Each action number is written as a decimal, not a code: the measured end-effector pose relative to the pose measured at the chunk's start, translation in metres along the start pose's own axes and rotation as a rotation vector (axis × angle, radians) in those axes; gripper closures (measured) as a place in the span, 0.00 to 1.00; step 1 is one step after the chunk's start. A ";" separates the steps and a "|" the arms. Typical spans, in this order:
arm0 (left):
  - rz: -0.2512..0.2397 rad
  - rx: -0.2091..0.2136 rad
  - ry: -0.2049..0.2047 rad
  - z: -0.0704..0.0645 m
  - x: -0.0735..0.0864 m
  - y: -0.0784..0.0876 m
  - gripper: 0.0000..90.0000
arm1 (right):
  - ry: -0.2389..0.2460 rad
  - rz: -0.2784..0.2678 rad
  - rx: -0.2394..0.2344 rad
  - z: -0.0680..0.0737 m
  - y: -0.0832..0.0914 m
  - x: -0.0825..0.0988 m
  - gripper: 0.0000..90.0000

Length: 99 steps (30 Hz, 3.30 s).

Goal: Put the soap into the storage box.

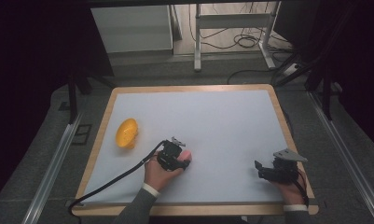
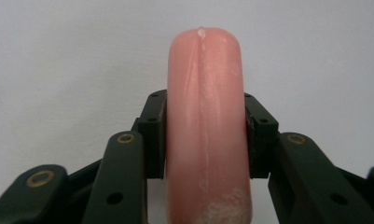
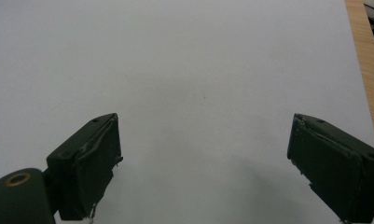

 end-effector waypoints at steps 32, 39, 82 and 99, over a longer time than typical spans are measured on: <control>-0.076 -0.011 -0.034 0.016 -0.010 0.039 0.66 | -0.014 -0.005 0.011 -0.006 0.002 -0.001 0.10; -0.090 -0.024 -0.019 0.026 -0.005 0.047 0.67 | -0.013 -0.005 0.012 -0.006 0.002 0.000 0.10; -0.144 -0.135 0.079 0.082 0.025 0.094 0.67 | -0.014 -0.005 0.022 -0.008 0.003 0.000 0.10; -0.166 -0.165 0.118 0.103 0.026 0.109 0.67 | -0.015 -0.003 0.024 -0.009 0.002 0.000 0.10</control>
Point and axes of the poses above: each handheld gripper's, and its own axes: y roughly backward along the jaws, x roughly out of its underside, z roughly to its left, the point moved 10 cm from there along -y, roughly forward along the jaws, and after that the axes turned 13 degrees about -y, right-handed, at the moved point
